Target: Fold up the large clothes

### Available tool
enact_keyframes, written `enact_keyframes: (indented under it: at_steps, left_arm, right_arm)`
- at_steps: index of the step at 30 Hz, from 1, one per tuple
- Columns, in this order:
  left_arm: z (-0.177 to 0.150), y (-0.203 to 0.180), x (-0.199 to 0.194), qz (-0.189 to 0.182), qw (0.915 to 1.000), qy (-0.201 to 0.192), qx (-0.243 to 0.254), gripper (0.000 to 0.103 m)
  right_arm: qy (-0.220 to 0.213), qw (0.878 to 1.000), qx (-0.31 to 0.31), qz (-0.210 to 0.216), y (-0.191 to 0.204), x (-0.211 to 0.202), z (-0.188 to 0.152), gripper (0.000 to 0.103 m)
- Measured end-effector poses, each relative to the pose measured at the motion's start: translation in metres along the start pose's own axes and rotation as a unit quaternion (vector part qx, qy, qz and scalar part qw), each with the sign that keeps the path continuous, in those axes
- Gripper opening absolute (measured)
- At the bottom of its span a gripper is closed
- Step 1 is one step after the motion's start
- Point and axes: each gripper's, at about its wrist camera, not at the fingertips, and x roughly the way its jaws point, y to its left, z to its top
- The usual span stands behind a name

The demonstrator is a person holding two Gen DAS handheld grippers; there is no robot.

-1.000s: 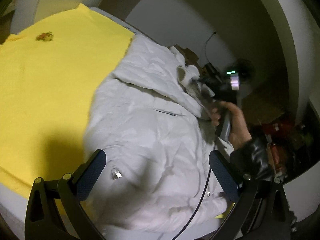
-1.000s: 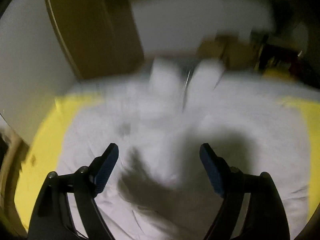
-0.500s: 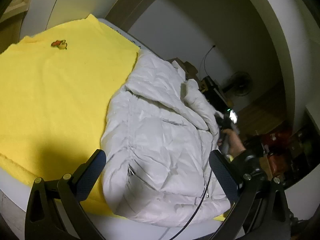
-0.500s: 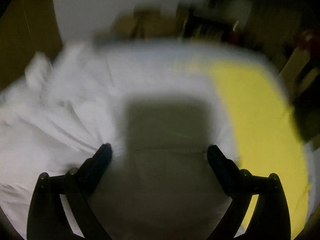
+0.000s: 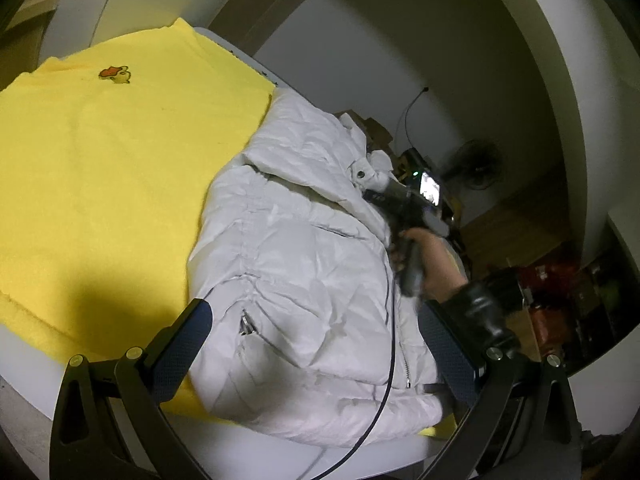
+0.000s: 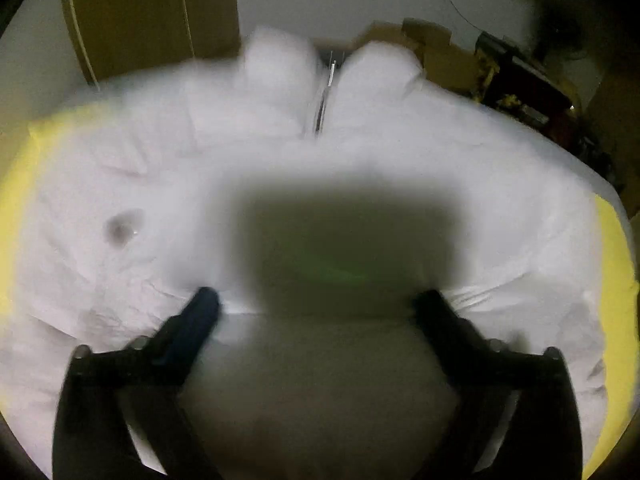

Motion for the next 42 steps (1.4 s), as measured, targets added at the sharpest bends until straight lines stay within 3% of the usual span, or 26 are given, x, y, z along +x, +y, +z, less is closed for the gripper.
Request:
enact_keyframes:
  at_steps: [2,6,8,10,11,13,18,22,26,28,30,35,40,42]
  left_arm:
    - [0.000,0.004,-0.005,0.003,1.0000,-0.002,-0.001,0.103]
    - [0.003,0.014,-0.015,0.010,0.9999,-0.003,-0.010,0.103]
    - [0.004,0.022,-0.016,0.010,0.9998,0.004,-0.019,0.103]
    - [0.004,0.031,-0.011,0.002,0.9992,0.028,-0.030,0.103]
    - [0.004,0.034,-0.007,-0.005,0.9985,0.042,-0.034,0.103]
    - [0.004,0.041,0.004,-0.016,0.9961,0.071,-0.050,0.103]
    - [0.012,0.038,0.028,0.004,0.9961,0.082,-0.032,0.103]
    - [0.018,0.038,0.056,0.038,0.9922,0.118,-0.010,0.103]
    - [0.024,0.032,0.073,0.087,0.9883,0.118,0.043,0.103]
    - [0.023,0.036,0.085,0.072,0.9855,0.150,0.034,0.103]
    - [0.018,0.041,0.095,0.031,0.9825,0.183,0.004,0.103]
    - [0.011,0.040,0.100,-0.011,0.9808,0.194,-0.017,0.103]
    - [0.010,0.040,0.094,-0.043,0.9831,0.176,-0.027,0.101]
    - [0.011,0.037,0.094,-0.043,0.9840,0.171,-0.023,0.092]
  right_arm:
    - [-0.017,1.000,0.003,-0.013,0.003,0.001,-0.006,0.102]
    - [0.011,0.999,0.002,0.033,-0.013,-0.011,0.001,0.103]
    - [-0.008,0.994,0.076,0.083,-0.035,-0.054,-0.006,0.103]
    - [-0.015,0.984,0.109,0.139,-0.053,-0.092,-0.023,0.103]
    - [-0.015,0.980,0.095,0.176,-0.059,-0.116,-0.038,0.103]
    - [-0.039,0.977,0.065,0.199,-0.068,-0.155,-0.067,0.103]
    - [-0.106,0.978,0.032,0.179,-0.126,-0.232,-0.157,0.103]
    - [-0.113,0.980,0.046,0.156,-0.170,-0.249,-0.204,0.103]
    - [-0.118,0.984,0.061,0.120,-0.204,-0.260,-0.237,0.103]
    - [-0.113,0.983,0.081,0.118,-0.218,-0.260,-0.253,0.103]
    - [-0.102,0.982,0.104,0.118,-0.229,-0.254,-0.266,0.103]
    - [-0.081,0.979,0.142,0.125,-0.242,-0.235,-0.284,0.103]
    - [-0.066,0.976,0.162,0.127,-0.248,-0.222,-0.292,0.103]
    - [-0.054,0.975,0.176,0.123,-0.253,-0.214,-0.295,0.103]
